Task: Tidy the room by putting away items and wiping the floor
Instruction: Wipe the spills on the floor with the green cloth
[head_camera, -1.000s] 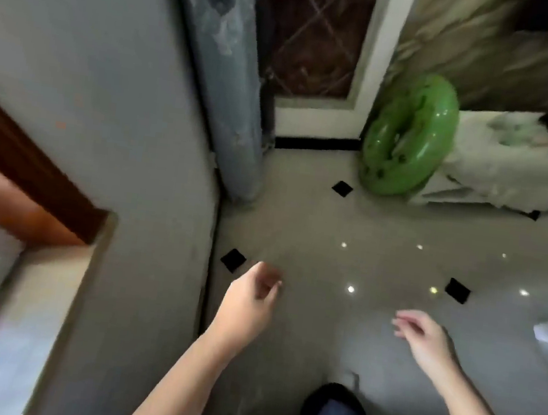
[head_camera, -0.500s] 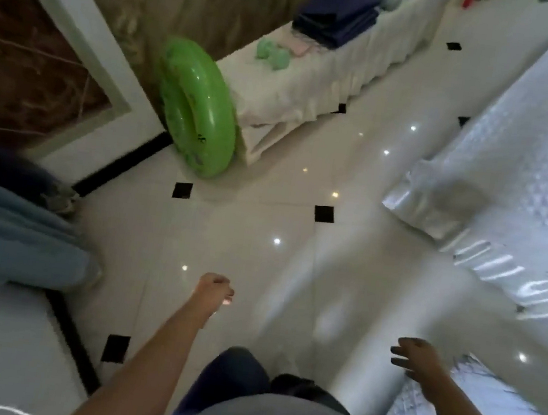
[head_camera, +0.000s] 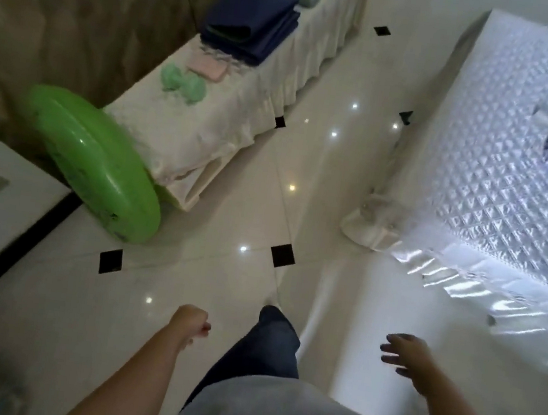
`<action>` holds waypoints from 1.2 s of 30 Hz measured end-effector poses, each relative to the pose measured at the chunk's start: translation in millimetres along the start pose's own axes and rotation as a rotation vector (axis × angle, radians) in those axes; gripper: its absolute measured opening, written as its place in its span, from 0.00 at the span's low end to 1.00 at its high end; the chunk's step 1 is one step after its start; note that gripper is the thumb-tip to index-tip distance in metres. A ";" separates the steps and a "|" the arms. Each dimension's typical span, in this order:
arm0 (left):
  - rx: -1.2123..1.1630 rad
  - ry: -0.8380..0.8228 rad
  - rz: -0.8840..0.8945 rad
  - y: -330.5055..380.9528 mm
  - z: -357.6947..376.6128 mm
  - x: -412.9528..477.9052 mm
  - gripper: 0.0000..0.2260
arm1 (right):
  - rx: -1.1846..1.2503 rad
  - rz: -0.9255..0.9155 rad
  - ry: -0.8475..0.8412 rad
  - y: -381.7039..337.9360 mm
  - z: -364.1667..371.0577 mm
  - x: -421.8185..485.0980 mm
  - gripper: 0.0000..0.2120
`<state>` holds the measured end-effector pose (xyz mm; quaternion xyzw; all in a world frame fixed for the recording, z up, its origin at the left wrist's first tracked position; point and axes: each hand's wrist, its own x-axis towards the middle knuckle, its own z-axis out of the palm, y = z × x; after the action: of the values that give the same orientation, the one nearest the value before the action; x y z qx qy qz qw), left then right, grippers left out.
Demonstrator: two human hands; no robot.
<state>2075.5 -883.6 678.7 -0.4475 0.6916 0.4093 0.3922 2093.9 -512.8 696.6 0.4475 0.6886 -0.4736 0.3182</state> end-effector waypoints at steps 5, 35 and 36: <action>-0.114 -0.015 0.113 147.8 -21.6 32.1 0.05 | -0.066 -0.235 0.001 -173.3 3.5 30.6 0.07; -0.276 0.048 0.354 873.3 -131.7 227.6 0.07 | 0.025 -0.256 -0.151 -905.6 35.3 344.1 0.09; -0.279 0.051 0.378 906.6 -140.7 237.8 0.06 | 0.019 -0.259 -0.151 -929.5 36.8 349.4 0.09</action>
<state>1129.0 -843.9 708.0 -0.3702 0.7096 0.5556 0.2253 1102.8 -577.5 724.1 0.3211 0.7103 -0.5493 0.3011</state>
